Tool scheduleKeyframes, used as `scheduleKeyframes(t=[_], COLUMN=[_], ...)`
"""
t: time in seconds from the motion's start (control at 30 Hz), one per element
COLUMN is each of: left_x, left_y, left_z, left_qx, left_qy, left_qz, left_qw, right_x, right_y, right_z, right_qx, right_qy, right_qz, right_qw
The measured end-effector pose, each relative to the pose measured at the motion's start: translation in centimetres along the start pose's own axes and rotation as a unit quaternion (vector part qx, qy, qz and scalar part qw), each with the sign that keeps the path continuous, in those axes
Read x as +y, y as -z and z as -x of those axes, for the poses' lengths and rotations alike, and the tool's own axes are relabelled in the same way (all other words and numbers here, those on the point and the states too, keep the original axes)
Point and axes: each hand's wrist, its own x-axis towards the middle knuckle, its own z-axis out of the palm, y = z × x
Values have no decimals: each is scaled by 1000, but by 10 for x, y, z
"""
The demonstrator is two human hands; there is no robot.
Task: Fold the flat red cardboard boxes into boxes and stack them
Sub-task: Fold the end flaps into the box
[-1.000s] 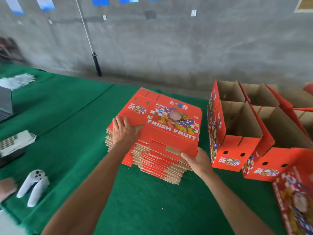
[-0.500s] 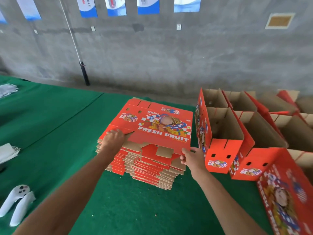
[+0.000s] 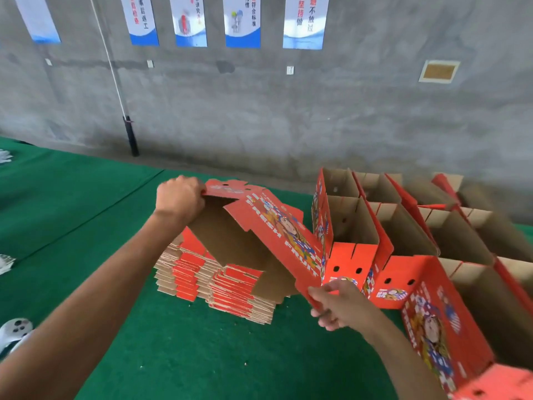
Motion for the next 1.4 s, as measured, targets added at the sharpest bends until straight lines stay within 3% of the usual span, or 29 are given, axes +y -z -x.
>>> scheduleKeyframes(t=[0.07,0.1,0.13,0.23,0.3,0.43,0.57,0.63,0.7,0.77,0.8,0.83,0.9,1.07,1.13,1.2,1.27,1.4], left_x=[22,36,52,105,141,194,212,217,223,220,215,211,206,209,207,203,196,195], left_y=[45,67,86,138,160,170,163,151,138,129,122,115,102,71,60,45,33,7], left_z=[4,10,18,58,87,137,162,165,176,192,201,210,223,243,235,211,182,165], left_qx=[22,34,46,90,105,104,153,153,147,44,-50,-142,-283,-410,-421,-369,-314,-254], left_qy=[-62,-98,-139,-278,-368,-512,-608,-598,-537,-426,-376,-344,-316,-273,-264,-251,-221,-215], left_qz=[-50,-80,-112,-199,-237,-228,-173,-146,-77,90,193,266,298,336,323,268,225,185], left_qw=[997,991,983,935,893,822,759,773,827,899,905,889,855,803,806,854,896,925], right_x=[-10,-17,-27,-63,-85,-99,-79,-63,-48,-35,-29,-26,-16,11,23,38,58,106], right_y=[12,15,17,21,27,41,48,51,55,57,59,60,65,74,78,90,104,102], right_z=[25,36,49,83,104,131,146,148,146,143,141,141,140,141,143,152,162,171], right_qx=[-16,-10,6,47,44,78,154,195,250,269,270,273,277,296,283,255,179,83], right_qy=[26,55,95,231,267,301,194,160,113,79,65,55,36,5,0,-1,-1,-22], right_qz=[220,267,260,89,27,121,318,356,387,402,404,396,368,310,288,300,313,349], right_qw=[975,962,961,968,962,943,915,900,880,871,872,875,887,904,915,919,933,933])
